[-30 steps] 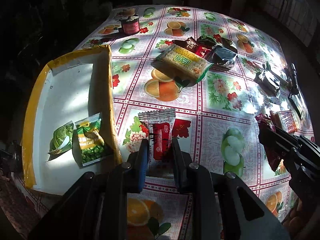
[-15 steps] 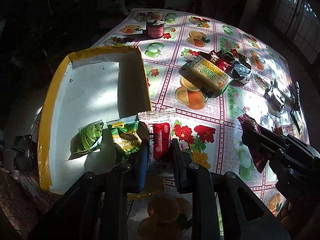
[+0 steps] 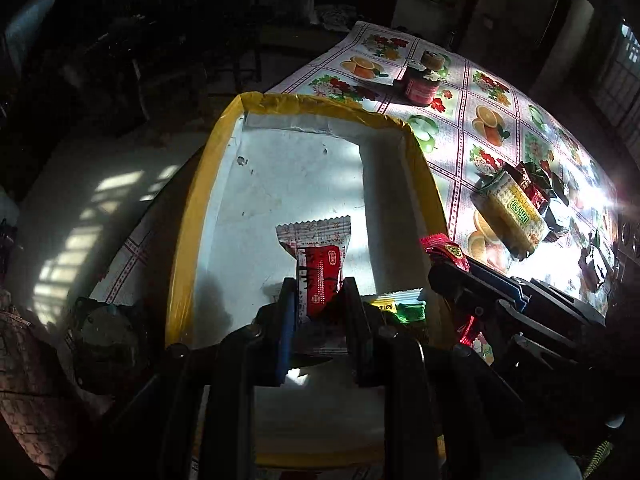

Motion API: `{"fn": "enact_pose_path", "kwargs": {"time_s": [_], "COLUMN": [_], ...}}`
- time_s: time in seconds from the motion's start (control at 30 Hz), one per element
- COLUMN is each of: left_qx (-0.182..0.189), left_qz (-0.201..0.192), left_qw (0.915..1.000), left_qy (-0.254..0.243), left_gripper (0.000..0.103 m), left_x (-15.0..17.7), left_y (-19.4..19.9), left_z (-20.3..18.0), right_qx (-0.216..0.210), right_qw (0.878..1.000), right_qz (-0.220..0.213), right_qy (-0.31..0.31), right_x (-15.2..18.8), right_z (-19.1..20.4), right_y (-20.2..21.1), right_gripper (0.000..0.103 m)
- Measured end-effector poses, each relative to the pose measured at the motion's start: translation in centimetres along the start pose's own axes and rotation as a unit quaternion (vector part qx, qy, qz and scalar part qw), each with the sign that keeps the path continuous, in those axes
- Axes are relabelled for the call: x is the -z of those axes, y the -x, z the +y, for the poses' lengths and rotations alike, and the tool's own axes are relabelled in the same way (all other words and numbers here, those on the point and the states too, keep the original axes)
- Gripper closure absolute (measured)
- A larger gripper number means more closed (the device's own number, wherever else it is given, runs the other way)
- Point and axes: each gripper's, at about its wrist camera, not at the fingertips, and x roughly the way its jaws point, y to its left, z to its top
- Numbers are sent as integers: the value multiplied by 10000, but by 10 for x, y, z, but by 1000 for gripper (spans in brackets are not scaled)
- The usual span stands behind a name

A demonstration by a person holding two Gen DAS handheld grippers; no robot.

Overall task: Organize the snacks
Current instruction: 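Carry both red snacks into the white tray and open both tools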

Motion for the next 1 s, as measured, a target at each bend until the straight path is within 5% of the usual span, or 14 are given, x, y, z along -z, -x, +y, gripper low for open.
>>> {"fn": "enact_pose_path", "kwargs": {"time_s": [0.2,0.47,0.8,0.87,0.93,1.0], "left_qx": [-87,82,523,575,568,603], "left_qz": [161,521,673,549,371,254], "left_qw": [9997,9986,9939,9937,9938,9933], "left_qy": [128,-75,-702,-789,-884,-955], "left_gripper": [79,79,78,77,71,50], "left_x": [-20,-8,10,13,15,19], "left_y": [-30,-57,-52,-40,-24,-11], "left_z": [11,-9,-75,-83,-91,-100], "right_qx": [345,1012,1098,971,786,925], "right_qw": [9986,9896,9939,9951,9960,9938], "right_qz": [296,475,91,-25,-211,-420], "right_qy": [284,901,66,-190,-377,-457], "right_x": [-2,27,59,59,62,67], "right_z": [5,6,-44,-50,-55,-54], "right_y": [-33,-7,59,73,91,111], "right_gripper": [85,86,82,76,51,46]}}
